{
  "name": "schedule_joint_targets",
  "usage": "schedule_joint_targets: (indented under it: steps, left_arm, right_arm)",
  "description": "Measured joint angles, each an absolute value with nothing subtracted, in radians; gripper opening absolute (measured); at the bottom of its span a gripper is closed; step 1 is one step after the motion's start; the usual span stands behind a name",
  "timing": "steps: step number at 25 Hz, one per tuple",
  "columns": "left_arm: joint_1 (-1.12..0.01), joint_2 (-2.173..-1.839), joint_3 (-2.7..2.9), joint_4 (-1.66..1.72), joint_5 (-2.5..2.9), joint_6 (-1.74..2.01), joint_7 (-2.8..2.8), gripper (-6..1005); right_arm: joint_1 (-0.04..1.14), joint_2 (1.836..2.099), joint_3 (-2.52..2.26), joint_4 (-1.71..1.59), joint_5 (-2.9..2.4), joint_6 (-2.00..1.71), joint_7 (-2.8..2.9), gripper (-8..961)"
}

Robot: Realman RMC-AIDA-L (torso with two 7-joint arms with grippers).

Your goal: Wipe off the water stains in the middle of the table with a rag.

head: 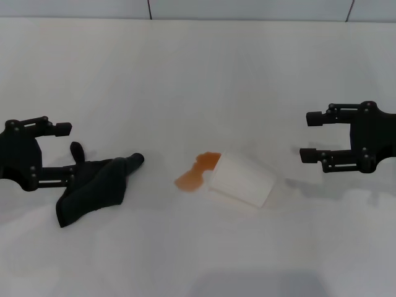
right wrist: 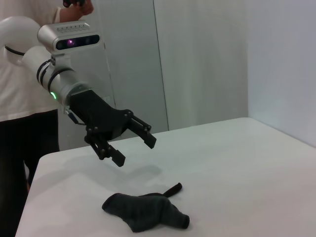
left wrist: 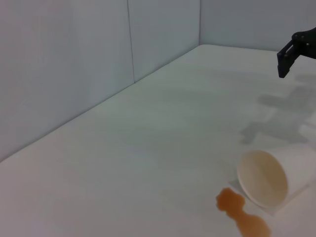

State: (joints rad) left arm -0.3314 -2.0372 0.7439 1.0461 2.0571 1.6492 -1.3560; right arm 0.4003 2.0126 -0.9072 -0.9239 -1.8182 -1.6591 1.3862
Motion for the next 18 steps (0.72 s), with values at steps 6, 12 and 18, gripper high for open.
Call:
schedule_joint_targets:
  steps: [6, 12, 18]
  left_arm:
    - [-0.330, -2.037, 0.744, 1.046, 2.057, 1.650, -1.356, 847]
    - [-0.331, -2.037, 0.744, 1.046, 2.057, 1.653, -1.356, 847]
    - [-0.331, -2.037, 0.743, 1.046, 2.051, 1.664, -1.357, 847]
  right_arm:
    - [0.400, 2.013, -0.918, -0.923, -1.819, -1.654, 1.387, 729]
    - [0.400, 2.013, -0.919, -0.920, -1.819, -1.648, 1.387, 732]
    - [0.399, 2.013, -0.919, -0.919, -1.817, -1.642, 1.386, 736]
